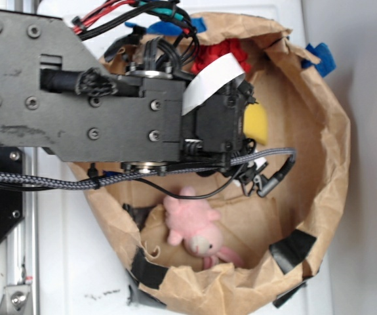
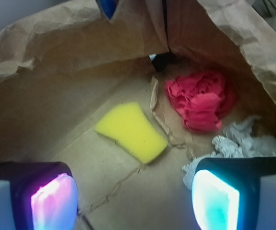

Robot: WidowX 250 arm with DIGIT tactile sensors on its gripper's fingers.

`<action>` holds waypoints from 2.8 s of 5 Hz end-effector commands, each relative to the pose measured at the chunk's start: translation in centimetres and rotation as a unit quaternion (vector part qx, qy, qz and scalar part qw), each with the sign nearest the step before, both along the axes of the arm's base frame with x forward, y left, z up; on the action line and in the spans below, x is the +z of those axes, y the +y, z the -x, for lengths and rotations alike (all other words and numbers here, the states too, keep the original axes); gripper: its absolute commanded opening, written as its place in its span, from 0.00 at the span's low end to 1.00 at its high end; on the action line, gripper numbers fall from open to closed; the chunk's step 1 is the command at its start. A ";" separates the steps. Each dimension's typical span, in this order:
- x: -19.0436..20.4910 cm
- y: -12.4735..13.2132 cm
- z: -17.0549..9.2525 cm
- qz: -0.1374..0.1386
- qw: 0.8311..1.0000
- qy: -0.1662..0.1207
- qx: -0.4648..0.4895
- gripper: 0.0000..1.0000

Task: Grab the red paper.

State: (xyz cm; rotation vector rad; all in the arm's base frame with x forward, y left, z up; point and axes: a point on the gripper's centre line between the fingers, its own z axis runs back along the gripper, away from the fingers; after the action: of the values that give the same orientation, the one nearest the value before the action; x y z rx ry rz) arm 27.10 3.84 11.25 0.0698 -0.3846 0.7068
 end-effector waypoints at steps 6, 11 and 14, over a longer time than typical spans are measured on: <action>1.3 3.2 -1.6 -0.015 1.000 -0.016 -0.019 1.00; -2.0 4.4 -5.2 -0.031 0.998 0.007 0.045 1.00; -2.2 5.2 -3.7 -0.047 0.998 -0.001 0.045 1.00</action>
State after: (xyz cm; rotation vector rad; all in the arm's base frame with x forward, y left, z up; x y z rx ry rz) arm 30.38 7.83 6.90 0.1912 -0.3514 0.7466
